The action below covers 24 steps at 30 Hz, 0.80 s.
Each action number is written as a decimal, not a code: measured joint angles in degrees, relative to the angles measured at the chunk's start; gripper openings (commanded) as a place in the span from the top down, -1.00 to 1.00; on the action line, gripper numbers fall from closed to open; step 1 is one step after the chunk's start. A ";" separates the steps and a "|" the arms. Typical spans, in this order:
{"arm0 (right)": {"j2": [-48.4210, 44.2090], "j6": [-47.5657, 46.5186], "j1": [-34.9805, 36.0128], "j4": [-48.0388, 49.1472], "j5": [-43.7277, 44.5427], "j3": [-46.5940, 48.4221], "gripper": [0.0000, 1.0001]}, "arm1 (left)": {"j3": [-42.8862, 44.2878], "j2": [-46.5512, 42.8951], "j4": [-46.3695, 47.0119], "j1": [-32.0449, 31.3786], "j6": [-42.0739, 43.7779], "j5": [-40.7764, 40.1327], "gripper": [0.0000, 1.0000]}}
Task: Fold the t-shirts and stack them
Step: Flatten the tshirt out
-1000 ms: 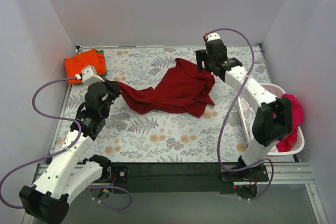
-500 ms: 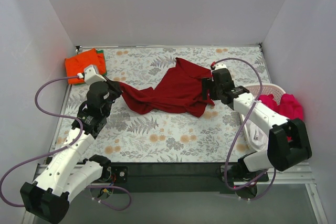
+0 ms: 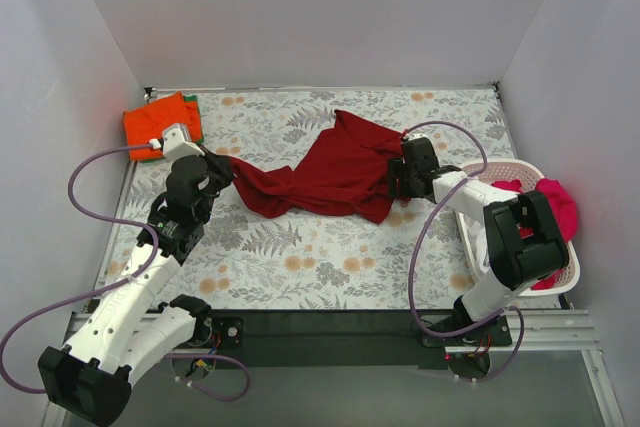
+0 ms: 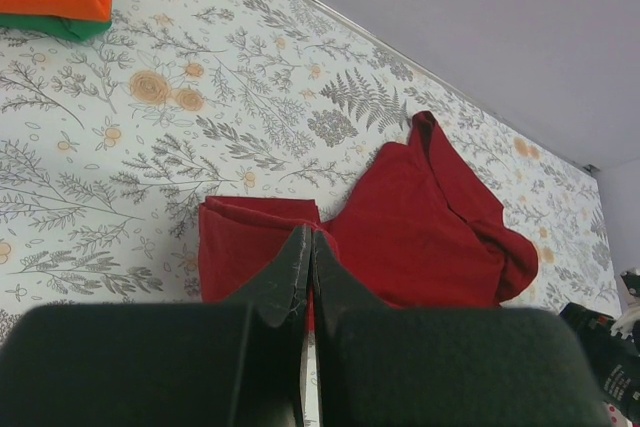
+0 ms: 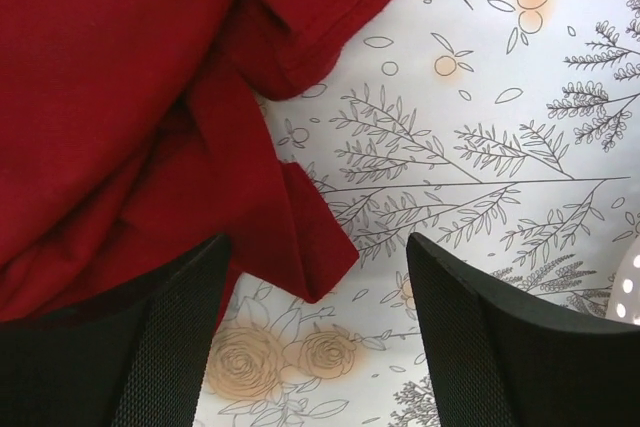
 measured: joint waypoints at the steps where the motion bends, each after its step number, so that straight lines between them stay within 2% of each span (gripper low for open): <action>1: 0.63 -0.15 -0.33 0.00 -0.22 0.00 -0.25 | 0.00 0.00 0.00 -0.04 0.00 0.00 1.00; 8: 1.03 -1.51 -1.92 1.44 -1.57 -0.26 -0.15 | 0.00 0.09 0.00 -0.17 0.00 0.00 1.00; 16: 1.01 -1.92 -2.34 2.38 -5.57 -1.95 -0.13 | 0.00 1.27 0.00 -0.42 0.02 0.17 1.00; 24: 2.51 -1.53 -4.39 2.45 -8.26 -1.92 0.14 | 0.00 1.90 0.02 -0.52 0.17 0.26 1.00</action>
